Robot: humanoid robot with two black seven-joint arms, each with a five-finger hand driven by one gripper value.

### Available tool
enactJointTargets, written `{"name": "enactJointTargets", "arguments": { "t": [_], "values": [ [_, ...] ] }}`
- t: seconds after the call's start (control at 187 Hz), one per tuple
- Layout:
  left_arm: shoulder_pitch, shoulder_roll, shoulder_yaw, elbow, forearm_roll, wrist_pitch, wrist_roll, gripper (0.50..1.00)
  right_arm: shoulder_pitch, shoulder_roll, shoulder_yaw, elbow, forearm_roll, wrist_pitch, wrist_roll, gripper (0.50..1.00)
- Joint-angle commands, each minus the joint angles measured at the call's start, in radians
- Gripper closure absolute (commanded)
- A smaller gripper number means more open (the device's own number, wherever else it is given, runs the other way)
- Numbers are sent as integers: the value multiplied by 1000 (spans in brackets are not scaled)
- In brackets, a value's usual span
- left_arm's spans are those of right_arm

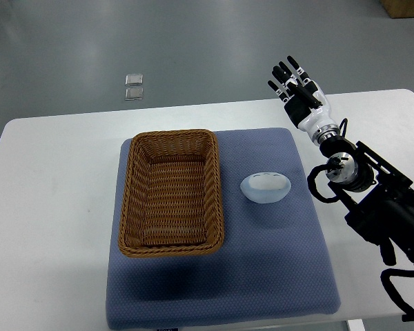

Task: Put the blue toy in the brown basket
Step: 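Swing the right hand over the table above the white toy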

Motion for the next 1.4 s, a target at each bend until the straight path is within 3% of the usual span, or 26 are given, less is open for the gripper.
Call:
{"name": "enactJointTargets", "arguments": {
  "t": [0.0, 0.321, 0.503, 0.691, 0.9, 1.05, 1.146, 1.393],
  "values": [
    [0, 0, 1, -1, 1, 0, 0, 500, 3, -2, -1, -1, -1, 1, 0, 591],
    [0, 0, -1, 1, -1, 0, 0, 500, 23, -26, -36, 8, -30, 30, -15, 591],
    [0, 0, 1, -4, 1, 0, 0, 500, 161, -152, -212, 13, -168, 75, -77, 591],
    [0, 0, 1, -6, 2, 0, 0, 500, 382, -284, -562, 31, -441, 145, -143, 591],
    [-2, 0, 1, -7, 4, -2, 2, 500, 644, -385, -945, 160, -621, 303, -279, 591],
    [-2, 0, 1, -4, 2, -2, 2, 500, 796, -413, -1172, 330, -619, 331, -429, 591],
    [-2, 0, 1, -6, 2, -2, 2, 500, 851, -427, -1231, 406, -610, 328, -436, 591],
    [-2, 0, 1, -4, 2, -2, 2, 500, 824, -428, -1237, 439, -607, 298, -437, 593]
  ]
}}
